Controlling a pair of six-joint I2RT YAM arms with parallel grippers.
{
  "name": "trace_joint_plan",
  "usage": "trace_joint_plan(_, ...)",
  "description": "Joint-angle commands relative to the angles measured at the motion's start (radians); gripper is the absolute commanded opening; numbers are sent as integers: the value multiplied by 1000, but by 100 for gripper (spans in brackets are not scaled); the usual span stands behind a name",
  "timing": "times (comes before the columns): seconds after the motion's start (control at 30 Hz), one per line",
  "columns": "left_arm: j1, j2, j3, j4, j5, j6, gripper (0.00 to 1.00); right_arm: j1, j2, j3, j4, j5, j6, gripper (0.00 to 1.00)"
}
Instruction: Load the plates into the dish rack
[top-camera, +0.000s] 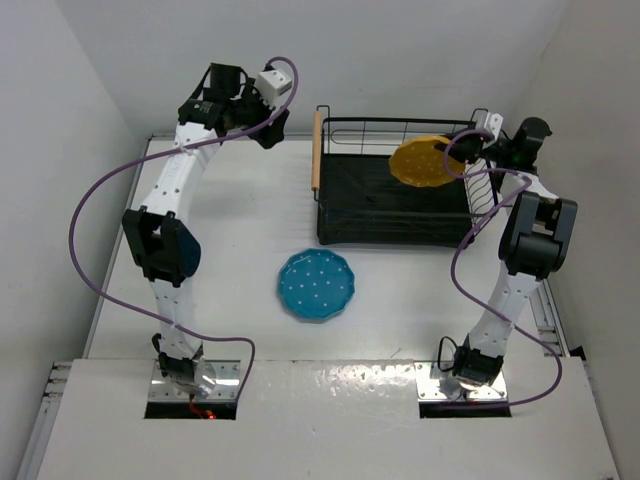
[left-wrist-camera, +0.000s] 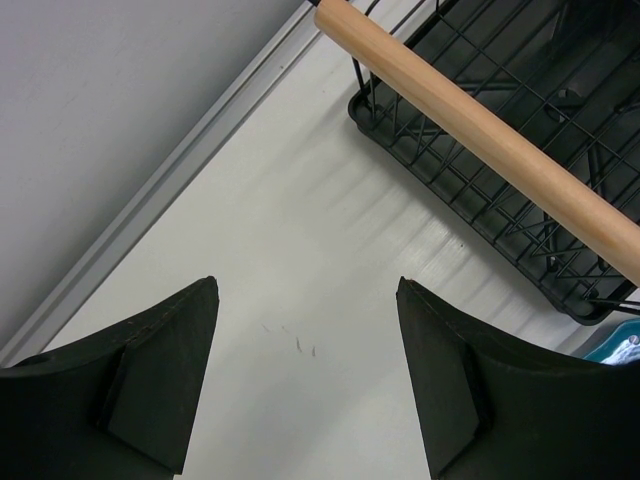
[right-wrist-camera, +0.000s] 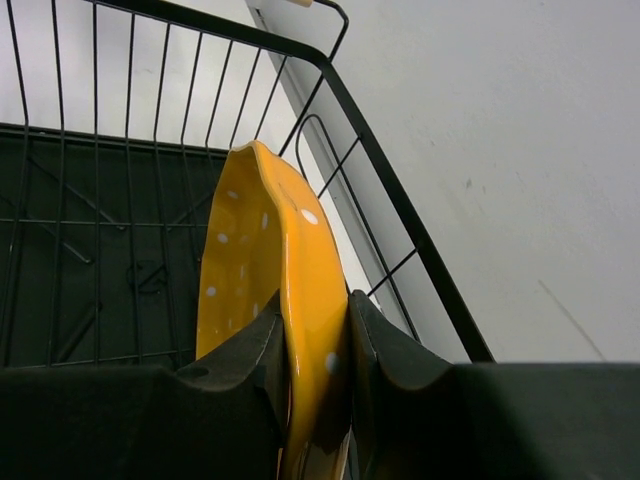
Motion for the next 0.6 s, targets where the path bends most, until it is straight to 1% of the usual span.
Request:
trace_joint_plan(0.0,2,-30,-6,30,3,14,77,-8,-10,-18,45,-154,33,11)
trace_joint_plan(0.03,2,-30,-6,30,3,14,77,-14,-12,-17,46,-150,41,13)
trace_joint_plan(0.07,2,-39,-6,30,3,14,77,-18,-15,-17,45,-147,49,19)
trace_joint_plan(0.1,2,-39,-6,30,3,14,77,-24,-15,-15,48,-141,50,29)
trace_joint_plan(0.17,2,-39,-6,30,3,14,77,-29,-20,-26,68,-124,55,41)
trace_joint_plan(0.2,2,-39,-6,30,3,14,77,-29,-18,-29,74,-119,55,43)
trace_joint_plan(0.27,2,-39,-6,30,3,14,77,-26,-18,-35,92,-115,52,43)
trace_joint_plan(0.3,2,-39,-6,30,3,14,77,-23,-20,-38,92,-109,50,45)
trace_joint_plan(0.37,2,-39,-6,30,3,14,77,-22,-17,-44,104,-101,46,47)
trace_joint_plan(0.5,2,-39,-6,39,3,14,77,-15,-10,-51,94,-87,32,47)
trace_joint_plan(0.57,-7,-39,12,39,3,23,80,-14,-7,-49,77,-75,15,47)
